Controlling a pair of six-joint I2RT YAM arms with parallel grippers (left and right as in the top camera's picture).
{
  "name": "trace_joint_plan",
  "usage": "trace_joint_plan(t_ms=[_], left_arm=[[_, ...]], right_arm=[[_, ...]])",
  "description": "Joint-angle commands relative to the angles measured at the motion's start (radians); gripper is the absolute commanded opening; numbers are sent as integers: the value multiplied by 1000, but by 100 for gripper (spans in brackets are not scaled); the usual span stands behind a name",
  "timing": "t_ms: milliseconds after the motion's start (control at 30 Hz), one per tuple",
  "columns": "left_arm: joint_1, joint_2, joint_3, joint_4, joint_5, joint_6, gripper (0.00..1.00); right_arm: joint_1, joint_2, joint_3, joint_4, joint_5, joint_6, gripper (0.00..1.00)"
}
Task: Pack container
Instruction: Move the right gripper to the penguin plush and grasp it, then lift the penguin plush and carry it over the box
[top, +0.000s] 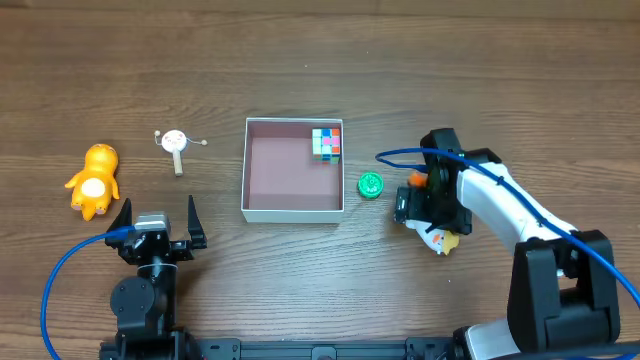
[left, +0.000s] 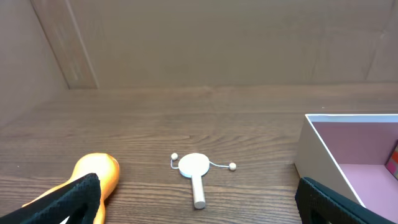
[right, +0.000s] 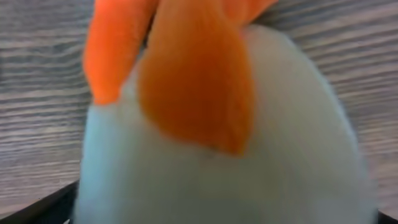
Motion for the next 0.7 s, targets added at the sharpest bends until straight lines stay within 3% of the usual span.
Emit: trace_joint_plan(t_ms=[0, 100, 267, 367, 467, 667], left_arm=[[2, -6, -3, 2, 14, -6, 100], [2, -6, -3, 2, 14, -6, 100], [2, -6, -3, 2, 14, -6, 100], [2, -6, -3, 2, 14, -6, 100], [2, -6, -3, 2, 14, -6, 100], [2, -6, -3, 2, 14, -6, 100]], right_arm=[[-1, -14, -10, 34, -11, -16, 100], [-1, -14, -10, 59, 25, -12, 100], [-1, -14, -10, 76, 39, -8, 73], [-1, -14, 31, 52, 39, 0, 65], [-1, -14, 164, -55, 39, 18, 54], [0, -14, 538, -314, -69, 18, 49]])
